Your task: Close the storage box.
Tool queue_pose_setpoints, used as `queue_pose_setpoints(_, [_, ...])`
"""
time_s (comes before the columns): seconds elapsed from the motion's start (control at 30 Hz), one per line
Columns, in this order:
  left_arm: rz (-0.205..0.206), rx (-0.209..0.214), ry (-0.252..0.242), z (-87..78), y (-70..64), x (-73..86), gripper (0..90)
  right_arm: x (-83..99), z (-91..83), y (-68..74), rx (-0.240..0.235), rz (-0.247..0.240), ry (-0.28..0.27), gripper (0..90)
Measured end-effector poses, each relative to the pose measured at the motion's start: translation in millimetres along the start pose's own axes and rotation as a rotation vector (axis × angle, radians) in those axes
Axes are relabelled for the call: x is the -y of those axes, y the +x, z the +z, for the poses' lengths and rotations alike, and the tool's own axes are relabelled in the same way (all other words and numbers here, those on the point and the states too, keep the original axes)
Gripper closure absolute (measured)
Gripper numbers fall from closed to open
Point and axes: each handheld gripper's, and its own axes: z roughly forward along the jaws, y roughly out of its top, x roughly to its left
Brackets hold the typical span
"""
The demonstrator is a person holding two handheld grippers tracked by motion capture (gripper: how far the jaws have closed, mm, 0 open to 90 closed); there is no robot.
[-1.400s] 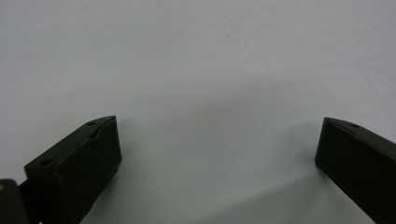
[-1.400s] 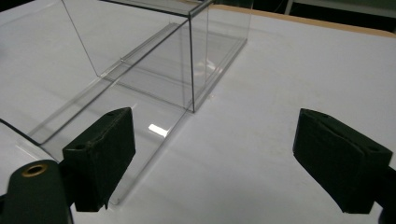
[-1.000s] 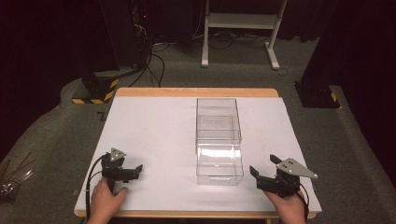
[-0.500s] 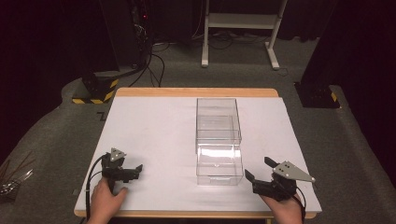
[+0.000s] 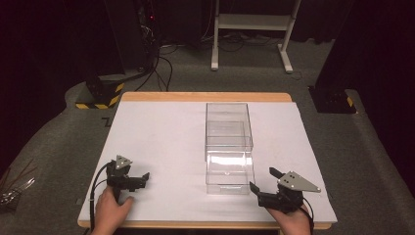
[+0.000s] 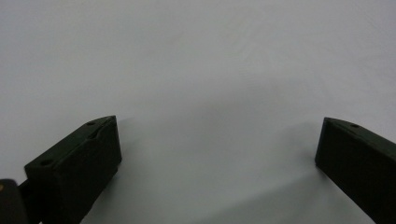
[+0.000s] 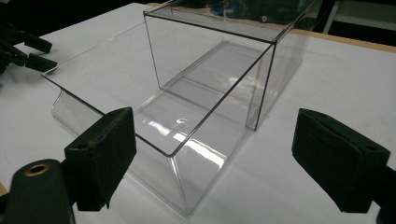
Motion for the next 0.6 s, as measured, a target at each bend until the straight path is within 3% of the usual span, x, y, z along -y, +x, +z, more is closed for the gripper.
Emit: queue_pose_setpoints(0.6, [0.000, 0.000, 0.000, 0.0, 0.0, 0.0, 0.4, 7.2, 15.2, 11.1, -0.058, -0.010, 0.042, 16.5])
